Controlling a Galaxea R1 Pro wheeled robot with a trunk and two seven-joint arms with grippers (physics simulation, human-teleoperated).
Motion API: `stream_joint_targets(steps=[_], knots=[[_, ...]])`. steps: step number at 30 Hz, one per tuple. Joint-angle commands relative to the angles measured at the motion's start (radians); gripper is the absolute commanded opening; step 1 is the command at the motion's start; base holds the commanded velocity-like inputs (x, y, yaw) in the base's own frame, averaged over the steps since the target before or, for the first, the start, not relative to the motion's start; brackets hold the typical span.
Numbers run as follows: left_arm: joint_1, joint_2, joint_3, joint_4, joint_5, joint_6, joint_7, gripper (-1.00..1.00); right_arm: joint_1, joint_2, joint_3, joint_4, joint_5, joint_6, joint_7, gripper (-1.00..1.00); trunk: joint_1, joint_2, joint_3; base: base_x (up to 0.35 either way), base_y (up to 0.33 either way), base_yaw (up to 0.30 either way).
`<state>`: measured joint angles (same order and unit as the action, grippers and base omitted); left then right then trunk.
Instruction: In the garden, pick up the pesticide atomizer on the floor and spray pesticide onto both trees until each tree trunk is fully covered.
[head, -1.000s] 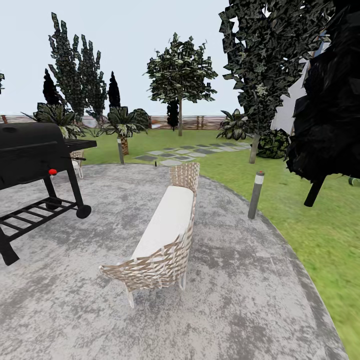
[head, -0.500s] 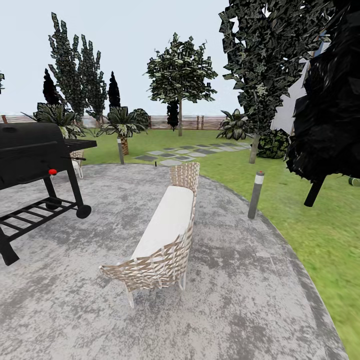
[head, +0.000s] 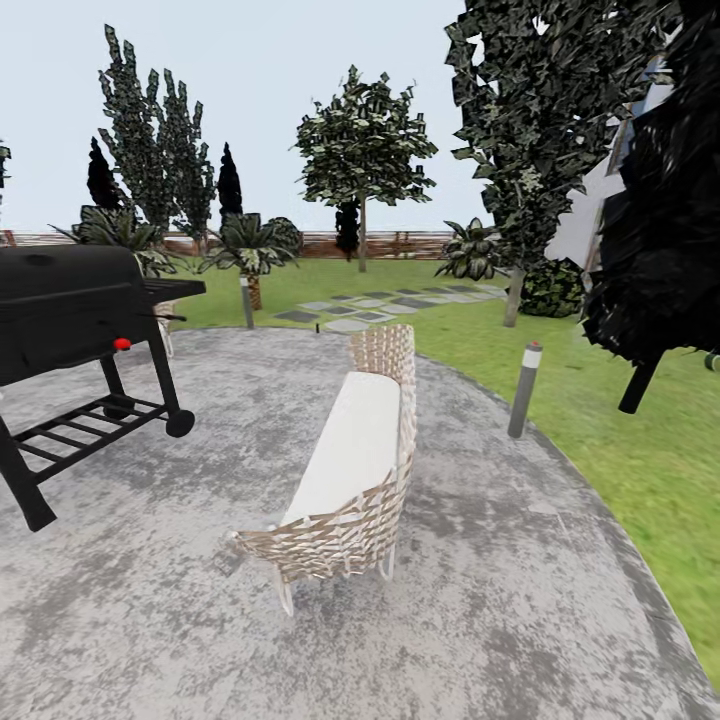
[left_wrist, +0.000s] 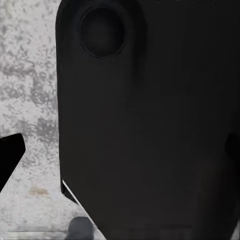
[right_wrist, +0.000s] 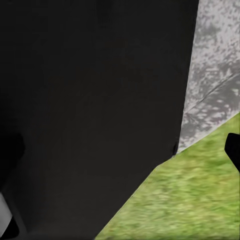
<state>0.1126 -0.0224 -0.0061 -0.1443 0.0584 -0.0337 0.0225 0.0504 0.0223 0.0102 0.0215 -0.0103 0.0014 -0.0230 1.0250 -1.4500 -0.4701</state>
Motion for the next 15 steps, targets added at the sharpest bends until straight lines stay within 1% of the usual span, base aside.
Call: stream_joint_targets(steps=[1, 6, 11, 15], knots=[[0.001, 0.000, 0.000, -0.002, 0.000, 0.000, 0.000, 1.00, 0.000, 0.000, 0.000, 0.000, 0.000, 0.000, 0.000, 1.00, 0.000, 0.000, 0.000, 0.000, 0.314, 0.000], [0.001, 0.002, 0.000, -0.012, 0.000, 0.000, 0.000, 1.00, 0.000, -0.001, -0.002, -0.001, 0.000, -0.001, 0.000, 1.00, 0.000, 0.000, 0.000, 0.000, 0.315, 0.000], [0.001, 0.002, 0.000, -0.051, 0.000, 0.000, 0.000, 1.00, 0.000, 0.001, -0.002, -0.008, -0.002, -0.002, 0.000, 1.00, 0.000, 0.000, 0.000, 0.000, 0.315, 0.000], [0.001, 0.001, 0.000, -0.069, -0.002, -0.001, -0.001, 1.00, -0.001, 0.003, -0.004, -0.042, -0.002, -0.026, -0.001, 1.00, 0.000, 0.000, 0.000, 0.000, 0.315, 0.000]])
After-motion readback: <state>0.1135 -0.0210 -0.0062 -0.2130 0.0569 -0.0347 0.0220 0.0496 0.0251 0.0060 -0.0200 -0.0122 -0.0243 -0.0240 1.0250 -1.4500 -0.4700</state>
